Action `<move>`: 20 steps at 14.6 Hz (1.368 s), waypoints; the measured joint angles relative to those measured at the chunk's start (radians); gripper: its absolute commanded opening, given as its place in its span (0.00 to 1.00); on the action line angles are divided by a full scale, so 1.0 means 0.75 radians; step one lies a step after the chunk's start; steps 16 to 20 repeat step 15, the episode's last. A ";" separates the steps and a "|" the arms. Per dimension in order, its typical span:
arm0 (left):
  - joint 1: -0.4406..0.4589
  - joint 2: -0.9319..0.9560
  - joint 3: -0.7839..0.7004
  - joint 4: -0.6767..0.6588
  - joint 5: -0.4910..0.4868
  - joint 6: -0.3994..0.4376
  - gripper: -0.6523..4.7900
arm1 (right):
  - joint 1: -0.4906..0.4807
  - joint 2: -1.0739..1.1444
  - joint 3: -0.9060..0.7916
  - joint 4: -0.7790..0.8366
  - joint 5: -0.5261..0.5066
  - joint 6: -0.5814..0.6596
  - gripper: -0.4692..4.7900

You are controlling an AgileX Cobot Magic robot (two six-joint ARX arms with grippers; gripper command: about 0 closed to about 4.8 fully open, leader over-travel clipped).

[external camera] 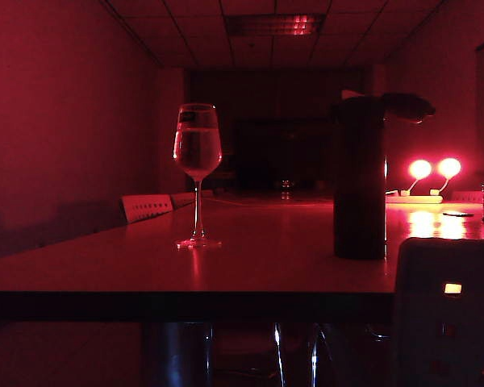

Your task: Pick up the black thermos cup, pour some water from it into the stemmed glass, and then put the thermos cup back on the table.

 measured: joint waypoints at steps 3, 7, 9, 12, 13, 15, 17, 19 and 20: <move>0.252 0.004 0.000 0.011 0.008 0.000 0.11 | -0.200 0.000 0.000 0.001 0.002 0.001 0.09; 0.397 0.004 0.000 0.011 0.007 -0.001 0.11 | -0.263 0.000 0.000 0.001 -0.001 0.001 0.09; 0.396 0.004 0.000 0.010 0.007 -0.001 0.11 | -0.259 0.000 0.000 0.001 -0.001 0.001 0.09; 0.396 0.004 0.000 0.010 0.008 -0.001 0.11 | -0.259 0.000 0.000 0.001 -0.002 0.001 0.09; 0.396 0.004 0.000 0.010 0.008 -0.001 0.11 | -0.259 0.000 0.000 0.001 -0.002 0.001 0.09; 0.396 0.004 0.000 0.011 0.008 -0.001 0.11 | -0.259 0.000 0.000 0.001 -0.002 0.001 0.09; 0.396 0.004 0.000 0.011 0.008 -0.001 0.11 | -0.259 0.000 0.000 0.001 -0.002 0.001 0.09; 0.396 0.004 0.000 0.011 0.008 -0.001 0.11 | -0.259 0.000 0.000 0.001 -0.002 0.001 0.09; 0.396 0.004 0.000 0.011 0.008 -0.001 0.11 | -0.259 0.000 0.000 0.001 -0.002 0.001 0.09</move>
